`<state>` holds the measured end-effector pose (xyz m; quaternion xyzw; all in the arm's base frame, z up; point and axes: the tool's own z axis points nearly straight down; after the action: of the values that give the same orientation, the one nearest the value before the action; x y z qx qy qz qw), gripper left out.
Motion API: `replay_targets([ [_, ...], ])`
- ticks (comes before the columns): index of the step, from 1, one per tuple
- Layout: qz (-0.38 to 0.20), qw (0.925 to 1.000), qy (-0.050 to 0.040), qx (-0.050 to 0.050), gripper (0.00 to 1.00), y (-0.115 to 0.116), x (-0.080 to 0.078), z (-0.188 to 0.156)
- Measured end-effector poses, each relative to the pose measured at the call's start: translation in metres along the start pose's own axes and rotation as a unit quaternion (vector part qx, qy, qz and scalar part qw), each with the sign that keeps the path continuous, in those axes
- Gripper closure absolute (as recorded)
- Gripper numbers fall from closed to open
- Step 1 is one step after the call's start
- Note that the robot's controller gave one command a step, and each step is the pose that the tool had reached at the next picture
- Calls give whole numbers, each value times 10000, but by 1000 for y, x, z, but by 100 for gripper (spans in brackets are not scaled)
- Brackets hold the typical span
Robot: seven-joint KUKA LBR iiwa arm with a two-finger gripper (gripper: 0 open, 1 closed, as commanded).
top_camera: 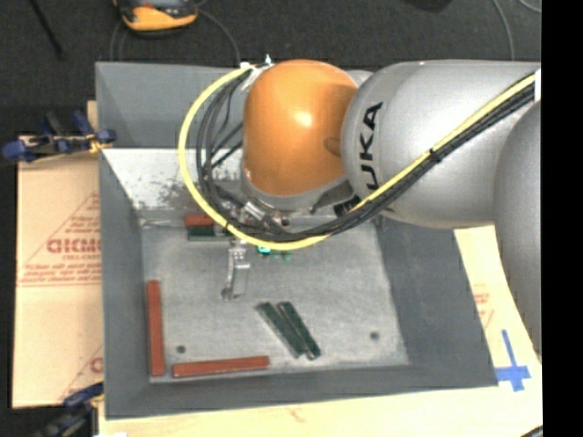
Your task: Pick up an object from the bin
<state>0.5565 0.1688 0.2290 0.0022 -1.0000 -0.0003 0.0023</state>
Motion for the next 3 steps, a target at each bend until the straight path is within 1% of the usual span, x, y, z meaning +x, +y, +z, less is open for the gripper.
replay_targets([
  [1,18,10000,-32,-4,0,-1,-1,-4],
  [2,-42,9999,-95,-18,0,-9,-38,35],
  [3,-259,9996,-60,4,0,-17,-47,100],
])
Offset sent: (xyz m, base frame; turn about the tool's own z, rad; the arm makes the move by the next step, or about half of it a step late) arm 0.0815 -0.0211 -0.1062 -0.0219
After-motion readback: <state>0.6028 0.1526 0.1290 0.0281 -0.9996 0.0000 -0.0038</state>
